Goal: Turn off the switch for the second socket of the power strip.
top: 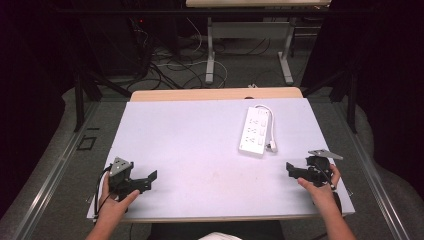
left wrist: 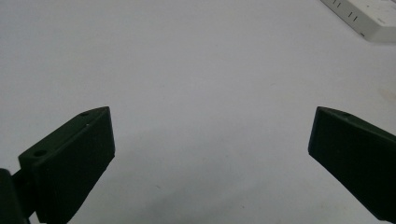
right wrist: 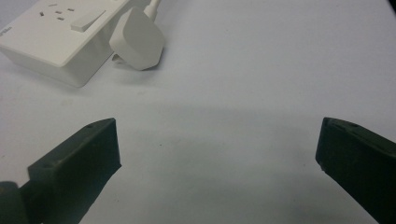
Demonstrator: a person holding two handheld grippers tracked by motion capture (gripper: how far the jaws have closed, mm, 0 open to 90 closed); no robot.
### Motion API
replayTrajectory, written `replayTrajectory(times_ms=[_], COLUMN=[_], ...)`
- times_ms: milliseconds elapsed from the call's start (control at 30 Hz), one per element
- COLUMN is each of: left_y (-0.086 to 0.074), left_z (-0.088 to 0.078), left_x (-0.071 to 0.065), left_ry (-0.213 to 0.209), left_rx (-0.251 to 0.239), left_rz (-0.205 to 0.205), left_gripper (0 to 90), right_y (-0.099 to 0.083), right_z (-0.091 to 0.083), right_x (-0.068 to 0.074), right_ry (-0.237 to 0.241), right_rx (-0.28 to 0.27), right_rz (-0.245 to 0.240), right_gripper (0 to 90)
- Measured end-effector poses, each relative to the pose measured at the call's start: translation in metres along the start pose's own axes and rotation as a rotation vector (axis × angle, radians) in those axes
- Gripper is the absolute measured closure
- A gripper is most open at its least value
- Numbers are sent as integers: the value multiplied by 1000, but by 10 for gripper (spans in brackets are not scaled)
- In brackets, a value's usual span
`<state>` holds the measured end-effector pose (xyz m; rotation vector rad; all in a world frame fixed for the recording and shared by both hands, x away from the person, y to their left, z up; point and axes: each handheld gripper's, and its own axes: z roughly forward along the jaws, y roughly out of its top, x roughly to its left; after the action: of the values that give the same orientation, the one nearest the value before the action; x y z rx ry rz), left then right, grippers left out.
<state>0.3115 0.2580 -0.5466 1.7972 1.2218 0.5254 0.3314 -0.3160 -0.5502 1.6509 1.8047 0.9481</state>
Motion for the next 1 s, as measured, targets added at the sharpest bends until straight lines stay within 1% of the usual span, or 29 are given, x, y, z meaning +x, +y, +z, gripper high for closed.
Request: replayTrajectory(times_ms=[67,100,133,200,267,333,400,467,533,567,600,633,667,700,767,800,933,967,1000], left_y=[0,-1,-1,-2,-2,-2,-2,-2,-2,-2,-2,-2,-2,-2,-2,-2,-2,-2,-2], left_z=[0,0,0,-1,-2,-2,-2,-1,-1,-1,-1,-1,-1,-2,-2,-2,-2,-2,-2], left_x=[1,1,1,1,0,-1,-2,-2,-3,-3,-3,-3,-3,-3,-3,-3,-3,-3,-3], left_ry=[-2,-4,-8,-11,-17,-14,-16,-9,-6,-6,-6,-6,-6,-6,-4,-4,-1,-1,-1], left_rx=[-1,0,0,-5,-4,-5,-3,1,8,10,12,12,13,12,11,11,6,5,5], left_rz=[-1,-3,-2,8,27,36,27,29,31,31,32,32,32,31,30,30,25,24,24], left_gripper=[5,5,5,5,5,5,5,5,5,5,5,5,5,5,5,5,5,5,5], right_y=[1,1,2,4,6,7,9,10,12,13,14,15,17,18,19,20,23,24,25], right_z=[-4,-6,-7,-8,-9,-9,-9,-10,-10,-11,-11,-12,-11,-11,-11,-11,-11,-11,-10], right_x=[5,7,8,11,13,16,19,23,26,26,28,29,29,30,31,30,32,32,33], right_ry=[-11,-8,-16,-18,-10,-11,-12,-8,-2,0,-5,-10,-10,-16,-25,-18,-14,-4,-14], right_rx=[-21,-21,-32,-38,-37,-32,-32,-30,-27,-28,-32,-21,-32,-30,-39,-36,-26,-22,-37], right_rz=[-18,-19,-26,-35,-37,-41,-57,-69,-65,-70,-63,-69,-77,-82,-72,-80,-71,-79,-72], right_gripper=[0,0,0,0,0,0,0,0,0,0,0,0,0,0,0,0,0,0,0])
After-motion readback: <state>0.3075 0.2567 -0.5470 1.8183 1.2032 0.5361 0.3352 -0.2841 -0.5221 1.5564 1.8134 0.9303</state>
